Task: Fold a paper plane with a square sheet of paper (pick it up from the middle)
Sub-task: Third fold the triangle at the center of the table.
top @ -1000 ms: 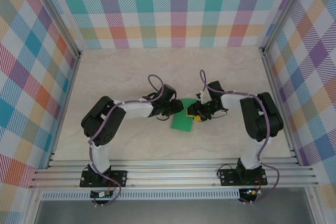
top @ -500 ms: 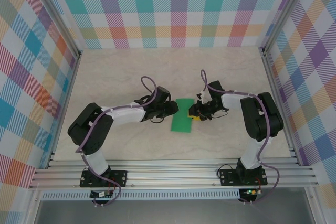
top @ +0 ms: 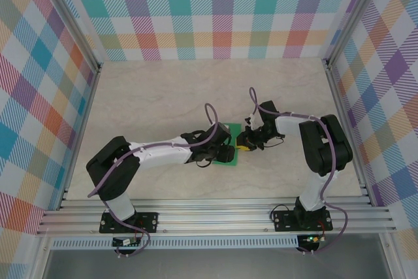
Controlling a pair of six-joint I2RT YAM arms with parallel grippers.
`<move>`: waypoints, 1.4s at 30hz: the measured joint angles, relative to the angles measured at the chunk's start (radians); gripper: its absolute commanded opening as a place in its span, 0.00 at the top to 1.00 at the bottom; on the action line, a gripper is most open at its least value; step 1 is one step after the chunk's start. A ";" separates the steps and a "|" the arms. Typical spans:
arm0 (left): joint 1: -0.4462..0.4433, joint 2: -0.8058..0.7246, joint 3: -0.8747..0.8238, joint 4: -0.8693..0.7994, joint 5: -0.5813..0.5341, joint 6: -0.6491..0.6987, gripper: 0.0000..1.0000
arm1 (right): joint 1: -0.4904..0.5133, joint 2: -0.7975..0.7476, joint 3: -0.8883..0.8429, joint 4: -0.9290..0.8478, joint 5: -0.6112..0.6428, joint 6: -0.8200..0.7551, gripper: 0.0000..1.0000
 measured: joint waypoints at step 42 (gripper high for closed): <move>-0.188 0.183 0.158 -0.170 -0.343 0.316 0.93 | 0.000 0.020 0.030 -0.038 -0.027 -0.023 0.86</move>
